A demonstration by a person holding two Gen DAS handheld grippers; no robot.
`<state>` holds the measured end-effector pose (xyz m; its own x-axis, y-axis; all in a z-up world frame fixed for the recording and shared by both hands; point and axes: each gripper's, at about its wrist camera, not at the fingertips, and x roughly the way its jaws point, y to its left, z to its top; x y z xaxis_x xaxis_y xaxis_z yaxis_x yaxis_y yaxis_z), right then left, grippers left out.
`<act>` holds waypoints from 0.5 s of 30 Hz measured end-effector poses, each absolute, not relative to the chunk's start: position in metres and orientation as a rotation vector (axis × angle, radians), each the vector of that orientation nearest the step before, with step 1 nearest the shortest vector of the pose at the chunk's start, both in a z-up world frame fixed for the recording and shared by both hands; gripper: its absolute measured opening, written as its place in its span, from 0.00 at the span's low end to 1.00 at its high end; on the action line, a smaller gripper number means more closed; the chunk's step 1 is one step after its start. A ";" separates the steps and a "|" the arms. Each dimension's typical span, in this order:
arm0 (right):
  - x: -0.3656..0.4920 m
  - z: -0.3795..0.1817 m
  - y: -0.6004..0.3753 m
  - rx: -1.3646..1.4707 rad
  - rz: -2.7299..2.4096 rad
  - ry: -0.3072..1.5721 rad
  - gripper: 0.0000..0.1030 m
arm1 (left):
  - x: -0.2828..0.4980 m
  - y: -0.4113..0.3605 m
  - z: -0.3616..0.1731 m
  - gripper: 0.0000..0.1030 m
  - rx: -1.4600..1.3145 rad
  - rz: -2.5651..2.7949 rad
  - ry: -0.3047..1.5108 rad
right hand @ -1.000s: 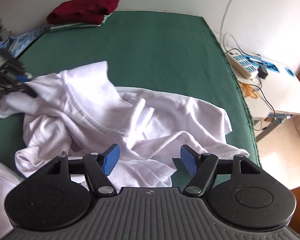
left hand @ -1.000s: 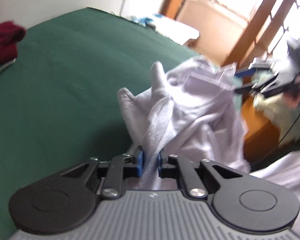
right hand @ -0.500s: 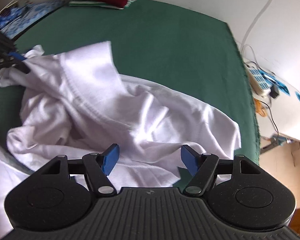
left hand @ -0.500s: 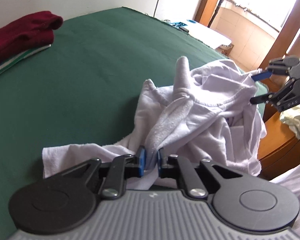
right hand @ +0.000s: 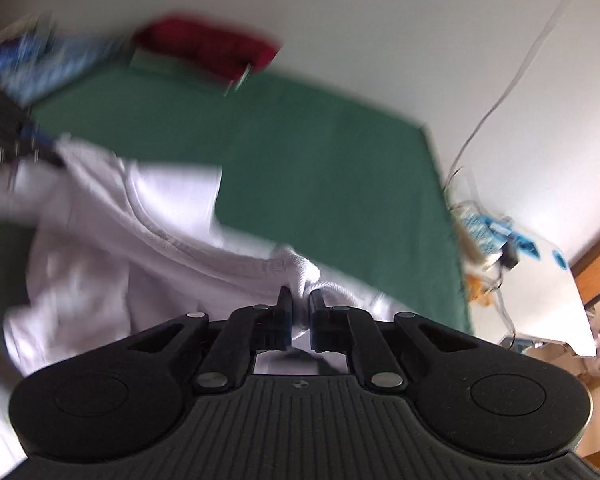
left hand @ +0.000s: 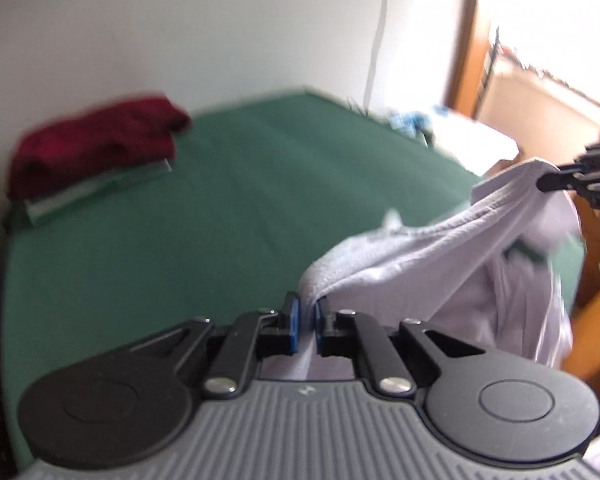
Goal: Fold clothes
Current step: 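Raise the T-shirt high with both grippers, holding it spread between them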
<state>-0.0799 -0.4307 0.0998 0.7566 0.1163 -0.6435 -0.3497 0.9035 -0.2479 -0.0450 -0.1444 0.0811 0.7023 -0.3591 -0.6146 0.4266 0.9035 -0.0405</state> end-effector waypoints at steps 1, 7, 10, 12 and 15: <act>-0.079 0.119 -0.436 -0.328 0.253 0.603 0.05 | -0.046 -0.144 0.102 0.06 0.094 -0.415 0.604; -0.084 0.248 -0.475 -0.096 0.321 0.202 0.04 | -0.097 -0.144 0.237 0.06 0.018 -0.278 0.244; -0.096 0.283 -0.485 -0.104 0.390 0.105 0.04 | -0.132 -0.151 0.296 0.06 0.008 -0.206 0.090; -0.108 0.298 -0.492 -0.109 0.421 0.049 0.04 | -0.162 -0.168 0.316 0.06 0.046 -0.145 0.038; -0.122 0.322 -0.528 0.056 0.540 0.038 0.04 | -0.205 -0.196 0.338 0.06 0.128 -0.046 -0.046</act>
